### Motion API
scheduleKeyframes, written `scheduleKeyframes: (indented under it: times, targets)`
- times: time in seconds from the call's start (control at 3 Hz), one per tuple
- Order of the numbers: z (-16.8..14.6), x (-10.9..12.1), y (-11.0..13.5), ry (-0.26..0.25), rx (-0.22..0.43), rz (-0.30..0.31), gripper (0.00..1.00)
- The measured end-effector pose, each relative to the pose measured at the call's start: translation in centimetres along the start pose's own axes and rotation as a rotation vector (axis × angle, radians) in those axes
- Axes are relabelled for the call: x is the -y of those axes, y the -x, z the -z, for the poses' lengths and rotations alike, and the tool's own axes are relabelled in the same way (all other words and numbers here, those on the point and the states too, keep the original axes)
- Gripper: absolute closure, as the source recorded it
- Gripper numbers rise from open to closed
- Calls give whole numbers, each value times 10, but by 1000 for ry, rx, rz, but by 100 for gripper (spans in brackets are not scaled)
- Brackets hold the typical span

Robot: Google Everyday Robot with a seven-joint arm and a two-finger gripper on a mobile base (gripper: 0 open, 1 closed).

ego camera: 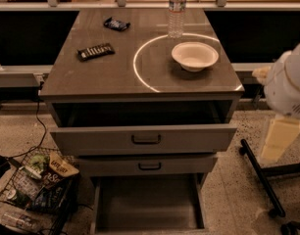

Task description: Close bottom drawer

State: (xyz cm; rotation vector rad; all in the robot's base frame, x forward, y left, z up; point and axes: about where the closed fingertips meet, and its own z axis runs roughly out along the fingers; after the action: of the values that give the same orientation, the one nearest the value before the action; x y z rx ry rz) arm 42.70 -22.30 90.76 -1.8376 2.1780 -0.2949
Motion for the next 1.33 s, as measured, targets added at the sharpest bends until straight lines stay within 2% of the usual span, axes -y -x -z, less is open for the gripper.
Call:
scheduleKeyframes:
  times: [0.33,0.67,1.0,1.33]
  targets:
    - [-63,-38,-42,30,27,-5,0]
    - [-130,-78,-64,65,60,-23,0]
    - [-181,-116,-66,81,65,-22,0]
    - [-225,-152,-62,103,95,-84,0]
